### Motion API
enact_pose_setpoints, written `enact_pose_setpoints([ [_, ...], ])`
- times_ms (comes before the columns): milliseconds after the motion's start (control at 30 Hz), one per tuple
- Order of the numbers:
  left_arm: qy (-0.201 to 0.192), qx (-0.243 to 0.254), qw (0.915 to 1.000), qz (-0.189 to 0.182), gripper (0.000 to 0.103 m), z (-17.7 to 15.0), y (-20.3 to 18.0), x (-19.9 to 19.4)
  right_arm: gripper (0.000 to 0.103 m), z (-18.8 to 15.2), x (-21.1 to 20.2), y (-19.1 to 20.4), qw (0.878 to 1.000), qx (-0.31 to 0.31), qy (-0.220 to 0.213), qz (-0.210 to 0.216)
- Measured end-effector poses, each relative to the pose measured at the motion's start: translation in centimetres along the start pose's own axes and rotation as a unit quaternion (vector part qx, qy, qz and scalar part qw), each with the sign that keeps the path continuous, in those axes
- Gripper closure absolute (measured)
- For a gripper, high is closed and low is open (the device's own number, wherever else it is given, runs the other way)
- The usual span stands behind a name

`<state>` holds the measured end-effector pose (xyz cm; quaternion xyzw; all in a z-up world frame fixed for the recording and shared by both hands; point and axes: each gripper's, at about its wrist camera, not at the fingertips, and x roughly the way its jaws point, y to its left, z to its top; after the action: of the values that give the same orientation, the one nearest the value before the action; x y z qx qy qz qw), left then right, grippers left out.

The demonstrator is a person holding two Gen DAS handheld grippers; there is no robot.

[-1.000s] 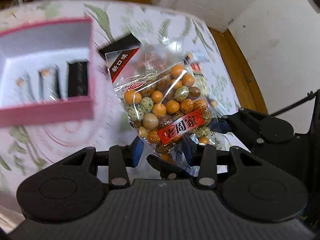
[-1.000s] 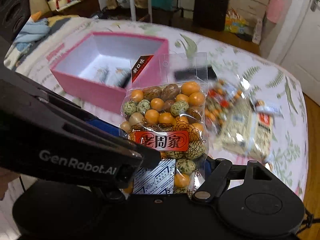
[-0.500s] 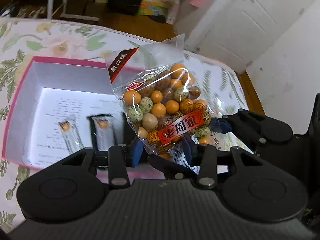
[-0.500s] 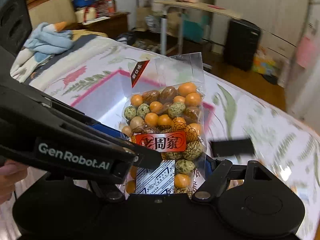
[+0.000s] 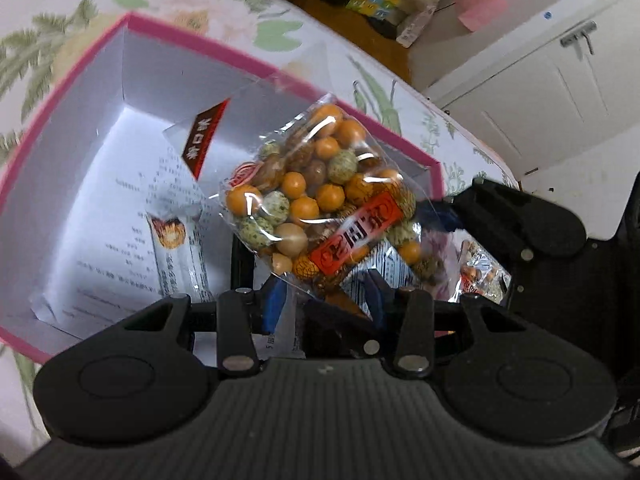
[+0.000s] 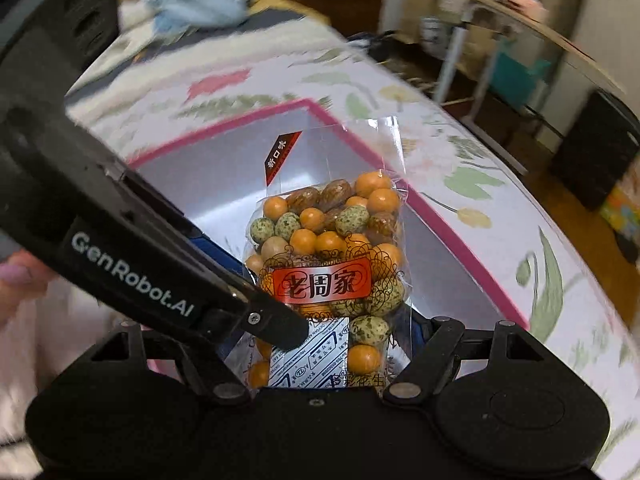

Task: Organize snacks
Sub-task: 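Carry the nut bag into the pink box and open both tools, then move both tools to a second clear bag of coated nuts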

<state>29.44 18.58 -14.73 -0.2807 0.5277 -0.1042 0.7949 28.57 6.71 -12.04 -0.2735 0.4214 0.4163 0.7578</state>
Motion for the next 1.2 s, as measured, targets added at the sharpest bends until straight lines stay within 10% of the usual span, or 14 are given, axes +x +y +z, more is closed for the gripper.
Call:
enact_pose_setpoints([
  [333,0.006,-0.014,0.9995,-0.026,0.061,-0.3,0.4,1.8,0.018,0.0,2.2,0.6,0.994,-0.078,0.043,-0.069],
  [700,-0.069,0.094,0.9930,-0.017,0.060,-3.0,-5.4,-5.3,0.018,-6.4,-10.7,2.5,0.981,0.133,-0.056,-0.130],
  [967,-0.078,0.159,0.9834,-0.041,0.060,-7.7,-9.9,-7.7,0.018,-16.0,-18.8,1.1,0.925,0.352,-0.136,-0.043],
  [1200,-0.066,0.194,0.9772,-0.056,0.047,-10.2,-14.4,-5.6,0.020,-20.9,-20.8,-0.6,0.911,0.367,-0.142,-0.125],
])
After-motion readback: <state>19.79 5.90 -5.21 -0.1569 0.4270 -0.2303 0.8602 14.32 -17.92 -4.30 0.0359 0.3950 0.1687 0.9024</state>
